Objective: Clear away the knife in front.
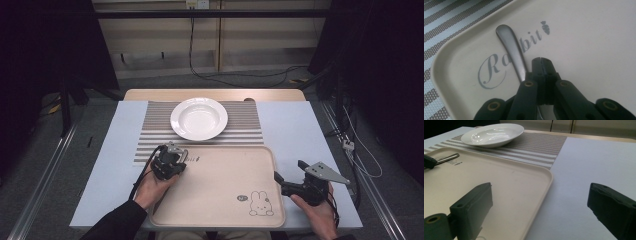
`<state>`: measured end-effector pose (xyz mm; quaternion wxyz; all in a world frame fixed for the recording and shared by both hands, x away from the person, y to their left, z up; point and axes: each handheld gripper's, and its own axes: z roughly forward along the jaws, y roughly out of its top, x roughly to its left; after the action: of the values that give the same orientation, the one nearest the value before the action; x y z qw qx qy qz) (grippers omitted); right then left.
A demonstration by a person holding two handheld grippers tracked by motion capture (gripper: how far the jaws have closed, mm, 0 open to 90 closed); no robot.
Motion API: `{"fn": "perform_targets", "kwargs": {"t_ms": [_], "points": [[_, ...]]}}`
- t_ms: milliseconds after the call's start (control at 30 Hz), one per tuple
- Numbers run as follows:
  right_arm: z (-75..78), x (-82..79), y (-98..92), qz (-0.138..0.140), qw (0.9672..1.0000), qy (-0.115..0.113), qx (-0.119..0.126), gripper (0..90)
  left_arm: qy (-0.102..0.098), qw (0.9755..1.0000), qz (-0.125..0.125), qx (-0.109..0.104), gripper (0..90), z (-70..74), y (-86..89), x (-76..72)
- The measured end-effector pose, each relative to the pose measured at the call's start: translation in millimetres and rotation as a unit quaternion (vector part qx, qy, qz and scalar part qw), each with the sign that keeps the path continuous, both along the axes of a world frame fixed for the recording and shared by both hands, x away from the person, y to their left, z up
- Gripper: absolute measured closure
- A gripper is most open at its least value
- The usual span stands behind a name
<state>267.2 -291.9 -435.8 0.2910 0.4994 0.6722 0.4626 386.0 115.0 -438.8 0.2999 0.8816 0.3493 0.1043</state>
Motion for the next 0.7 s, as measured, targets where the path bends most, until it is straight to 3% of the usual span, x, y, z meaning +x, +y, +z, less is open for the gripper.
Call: {"fn": "perform_targets", "kwargs": {"t_ms": [700], "points": [[0.7,-0.1,0.1,-0.001,1.0,-0.002,-0.001,5.9,0.011,0.9997,0.019,0.01,90.0,2.3,13.7,4.4]]}}
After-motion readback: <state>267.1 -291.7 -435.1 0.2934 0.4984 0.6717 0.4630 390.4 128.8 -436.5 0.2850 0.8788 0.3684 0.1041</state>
